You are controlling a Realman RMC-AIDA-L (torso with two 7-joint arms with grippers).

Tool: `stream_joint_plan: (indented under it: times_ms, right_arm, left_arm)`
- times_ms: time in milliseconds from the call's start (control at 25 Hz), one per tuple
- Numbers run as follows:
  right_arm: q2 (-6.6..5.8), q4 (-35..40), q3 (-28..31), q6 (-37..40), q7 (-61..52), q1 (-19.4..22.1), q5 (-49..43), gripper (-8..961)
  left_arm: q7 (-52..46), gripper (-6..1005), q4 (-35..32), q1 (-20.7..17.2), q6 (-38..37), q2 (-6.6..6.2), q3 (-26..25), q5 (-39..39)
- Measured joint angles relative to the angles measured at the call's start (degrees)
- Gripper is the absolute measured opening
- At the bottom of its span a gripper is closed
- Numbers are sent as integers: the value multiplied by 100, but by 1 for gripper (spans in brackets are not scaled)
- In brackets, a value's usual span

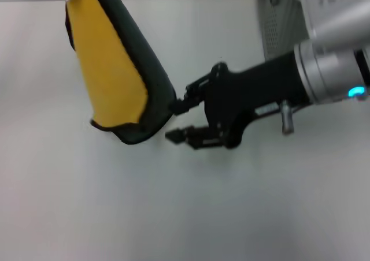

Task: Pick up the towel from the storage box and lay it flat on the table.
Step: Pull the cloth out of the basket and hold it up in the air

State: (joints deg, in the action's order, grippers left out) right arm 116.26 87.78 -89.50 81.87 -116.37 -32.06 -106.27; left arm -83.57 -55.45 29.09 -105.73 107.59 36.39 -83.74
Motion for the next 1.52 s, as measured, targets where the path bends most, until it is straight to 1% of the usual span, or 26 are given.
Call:
stream_joint_plan:
  times_ms: [200, 240, 320, 400, 480, 560, 640, 680, 720, 800, 880, 920, 960, 1000, 1040, 1120, 1160, 1240, 1400, 1520]
  right_arm:
    - [0, -6, -219, -237, 531, 454, 313, 393]
    - [1, -64, -222, -319, 662, 544, 433, 469]
    - [0, -252, -232, -479, 1061, 764, 766, 620]
    - [-2, -648, -279, -674, 1867, 1019, 1354, 627]
    - [-3, -1132, -365, -808, 2632, 1146, 2004, 635]
    - [0, -1798, -538, -871, 3491, 1184, 2744, 642]
    - [1, -2327, -733, -927, 4179, 1200, 3293, 650]
    - [0, -2637, -897, -1045, 4721, 1235, 3619, 654]
    - [1, -2799, -1005, -1118, 5061, 1264, 3787, 657]
    - [-2, -3176, -1432, -1447, 6165, 1400, 4419, 661]
    - [-2, -3498, -1954, -1689, 7469, 1558, 5269, 662]
    - [0, -3666, -2273, -1806, 8324, 1641, 5919, 662]
    - [1, -3803, -2563, -1863, 8951, 1685, 6467, 662]
    - [0, -3976, -2903, -1880, 9719, 1701, 7218, 661]
    - [2, -4109, -3144, -1866, 10250, 1697, 7801, 659]
    - [-3, -4405, -3482, -1709, 11081, 1574, 8696, 657]
    - [0, -4505, -3555, -1645, 11299, 1499, 8988, 655]
    - [0, -4667, -3606, -1605, 11438, 1368, 9253, 638]
    - [0, -4846, -3727, -1589, 11292, 1165, 9434, 576]
    - [1, -4939, -3862, -1497, 11149, 1117, 9487, 575]
  left_arm:
    - [2, 24, 1, -20, -1, 29, 10, 55]
    - [2, 24, 1, -20, -1, 29, 10, 55]
    - [5, 24, 1, -18, -1, 72, 2, 57]
    - [10, 24, 1, -14, -1, 99, -4, 58]
    - [13, 24, -12, -13, 1, 132, -5, 59]
    - [14, 24, -27, -11, 3, 150, -6, 59]
    - [14, 24, -28, 14, 6, 157, -4, 60]
    - [15, 24, -18, 37, 6, 159, 5, 55]
    - [15, 24, -10, 52, 6, 161, 17, 44]
    - [16, 24, -5, 71, 8, 161, 30, 27]
    - [16, 24, -3, 78, 8, 161, 36, 19]
    - [17, 24, -3, 80, 9, 161, 36, 17]
    - [17, 24, -2, 80, 10, 162, 37, 15]
    - [17, 24, 0, 80, 10, 163, 38, 15]
    - [17, 25, -1, 80, 10, 166, 41, 14]
    - [17, 25, 0, 81, 8, 173, 50, 12]
    - [17, 25, 0, 85, 6, 181, 57, 11]
    - [17, 25, -1, 97, 5, 199, 66, 10]
    - [16, 25, -1, 103, 2, 226, 87, 8]
    - [-6, 25, -2, 95, 0, 218, 121, 1]
